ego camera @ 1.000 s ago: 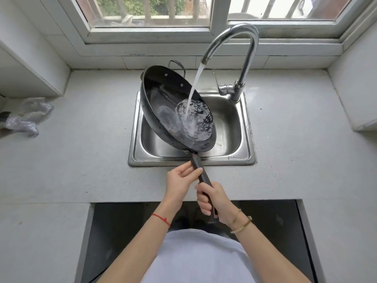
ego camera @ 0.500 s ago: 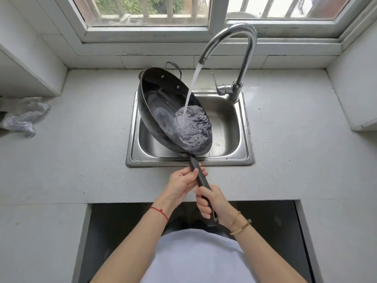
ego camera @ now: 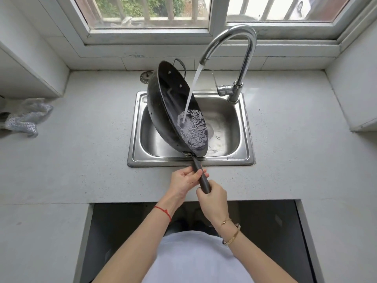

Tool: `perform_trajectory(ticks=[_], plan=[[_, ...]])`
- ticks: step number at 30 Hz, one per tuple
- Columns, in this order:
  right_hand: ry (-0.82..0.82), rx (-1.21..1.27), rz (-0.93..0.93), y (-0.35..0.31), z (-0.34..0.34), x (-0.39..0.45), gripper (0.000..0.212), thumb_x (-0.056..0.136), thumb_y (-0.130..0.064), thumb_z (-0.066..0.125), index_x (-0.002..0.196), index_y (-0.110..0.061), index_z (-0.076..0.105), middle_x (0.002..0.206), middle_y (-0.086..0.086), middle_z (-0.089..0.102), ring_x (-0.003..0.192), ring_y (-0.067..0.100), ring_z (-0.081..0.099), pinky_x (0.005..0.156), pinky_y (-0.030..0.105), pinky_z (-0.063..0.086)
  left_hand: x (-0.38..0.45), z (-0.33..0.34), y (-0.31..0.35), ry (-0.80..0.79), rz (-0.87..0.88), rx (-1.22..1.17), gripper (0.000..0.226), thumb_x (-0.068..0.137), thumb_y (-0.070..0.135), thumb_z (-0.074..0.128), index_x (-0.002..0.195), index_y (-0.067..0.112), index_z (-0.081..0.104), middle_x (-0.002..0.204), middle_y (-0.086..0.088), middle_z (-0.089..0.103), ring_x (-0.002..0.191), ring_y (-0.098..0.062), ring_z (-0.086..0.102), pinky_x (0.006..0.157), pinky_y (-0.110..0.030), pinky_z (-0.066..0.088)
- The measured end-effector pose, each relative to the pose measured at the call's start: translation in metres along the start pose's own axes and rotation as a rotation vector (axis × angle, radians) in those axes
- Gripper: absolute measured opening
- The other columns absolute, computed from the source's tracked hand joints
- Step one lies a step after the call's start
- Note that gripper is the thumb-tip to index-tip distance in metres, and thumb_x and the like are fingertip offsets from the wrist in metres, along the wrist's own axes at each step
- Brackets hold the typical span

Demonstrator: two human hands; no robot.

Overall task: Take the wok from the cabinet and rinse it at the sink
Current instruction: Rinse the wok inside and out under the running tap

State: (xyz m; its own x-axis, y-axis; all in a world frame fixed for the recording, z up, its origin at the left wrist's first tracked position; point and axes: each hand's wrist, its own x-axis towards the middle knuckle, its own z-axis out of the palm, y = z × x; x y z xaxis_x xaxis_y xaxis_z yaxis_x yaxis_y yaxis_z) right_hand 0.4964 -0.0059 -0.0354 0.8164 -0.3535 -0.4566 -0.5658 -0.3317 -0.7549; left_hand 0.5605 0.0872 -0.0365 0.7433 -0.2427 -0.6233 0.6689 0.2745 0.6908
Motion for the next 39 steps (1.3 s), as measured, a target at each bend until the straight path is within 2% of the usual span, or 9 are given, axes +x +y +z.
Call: perform_trajectory(ticks=[5,8,15,18,20,23,27,35,39], plan=[[-0.072,0.13,0.028,-0.001,0.003,0.007,0.013,0.088,-0.011,0.062,0.083,0.001,0.061,0.062,0.006,0.048,0.055,0.02,0.045,0.051,0.031,0.043,0.0,-0.003,0.003,0.059,0.054,0.059,0.03,0.085,0.001,0.071,0.113,-0.009,0.065,0.1,-0.02,0.074,0.09,-0.025,0.074,0.08,-0.028,0.06],[-0.144,0.203,0.051,-0.007,0.006,0.012,0.015,0.09,-0.011,0.061,0.087,0.004,0.059,0.062,0.013,0.048,0.048,0.023,0.046,0.046,0.03,0.043,0.0,-0.007,0.01,0.088,0.099,0.052,0.029,0.083,0.0,0.073,0.111,-0.008,0.067,0.097,-0.022,0.074,0.084,-0.021,0.074,0.076,-0.026,0.06],[-0.274,0.311,0.045,-0.021,0.008,0.018,0.014,0.092,-0.006,0.057,0.079,-0.007,0.053,0.049,0.004,0.044,0.033,0.015,0.04,0.038,0.023,0.038,0.0,-0.017,0.023,0.126,0.128,0.058,0.025,0.08,0.004,0.077,0.104,0.002,0.07,0.097,-0.017,0.076,0.095,-0.029,0.074,0.089,-0.036,0.058],[-0.319,0.303,0.039,-0.019,0.004,0.021,0.012,0.094,-0.006,0.057,0.082,-0.006,0.054,0.049,0.003,0.045,0.035,0.015,0.041,0.037,0.023,0.04,0.002,-0.023,0.024,-0.011,0.032,-0.072,0.022,0.089,0.006,0.068,0.109,-0.001,0.067,0.108,-0.018,0.073,0.106,-0.027,0.07,0.092,-0.032,0.056],[-0.335,0.297,0.039,-0.016,0.001,0.022,0.011,0.094,-0.006,0.057,0.084,-0.004,0.053,0.052,0.006,0.045,0.036,0.017,0.041,0.037,0.023,0.041,0.005,-0.025,0.022,-0.107,-0.046,-0.216,0.024,0.093,0.002,0.059,0.116,-0.004,0.063,0.113,-0.016,0.07,0.109,-0.024,0.067,0.088,-0.028,0.057],[-0.364,0.294,0.053,-0.014,-0.003,0.021,0.011,0.095,-0.007,0.058,0.085,-0.004,0.053,0.053,0.006,0.046,0.037,0.016,0.042,0.038,0.022,0.041,0.008,-0.021,0.018,-0.079,-0.066,-0.214,0.027,0.094,-0.003,0.055,0.121,-0.005,0.06,0.105,-0.013,0.071,0.1,-0.022,0.069,0.082,-0.026,0.059],[-0.395,0.285,0.04,-0.01,-0.005,0.017,0.012,0.096,-0.01,0.059,0.085,-0.007,0.054,0.051,0.002,0.049,0.038,0.015,0.044,0.038,0.022,0.042,0.007,-0.02,0.012,-0.004,-0.023,-0.119,0.022,0.091,-0.005,0.058,0.113,-0.006,0.063,0.096,-0.009,0.073,0.089,-0.019,0.073,0.077,-0.025,0.06],[-0.284,-0.006,-0.082,-0.001,-0.006,0.016,0.01,0.097,-0.021,0.058,0.096,-0.011,0.06,0.062,0.006,0.06,0.041,0.014,0.058,0.047,0.028,0.057,0.004,-0.012,-0.001,0.113,0.016,-0.034,0.021,0.09,-0.005,0.063,0.11,-0.005,0.065,0.094,-0.013,0.073,0.088,-0.022,0.072,0.083,-0.029,0.06],[-0.071,-0.386,-0.152,0.0,0.001,0.013,0.018,0.098,-0.034,0.055,0.106,-0.017,0.055,0.079,0.003,0.065,0.066,0.02,0.067,0.061,0.032,0.06,0.008,-0.006,-0.001,0.135,0.017,0.004,0.02,0.089,-0.003,0.066,0.108,-0.007,0.066,0.091,-0.013,0.074,0.083,-0.019,0.074,0.079,-0.025,0.06]])
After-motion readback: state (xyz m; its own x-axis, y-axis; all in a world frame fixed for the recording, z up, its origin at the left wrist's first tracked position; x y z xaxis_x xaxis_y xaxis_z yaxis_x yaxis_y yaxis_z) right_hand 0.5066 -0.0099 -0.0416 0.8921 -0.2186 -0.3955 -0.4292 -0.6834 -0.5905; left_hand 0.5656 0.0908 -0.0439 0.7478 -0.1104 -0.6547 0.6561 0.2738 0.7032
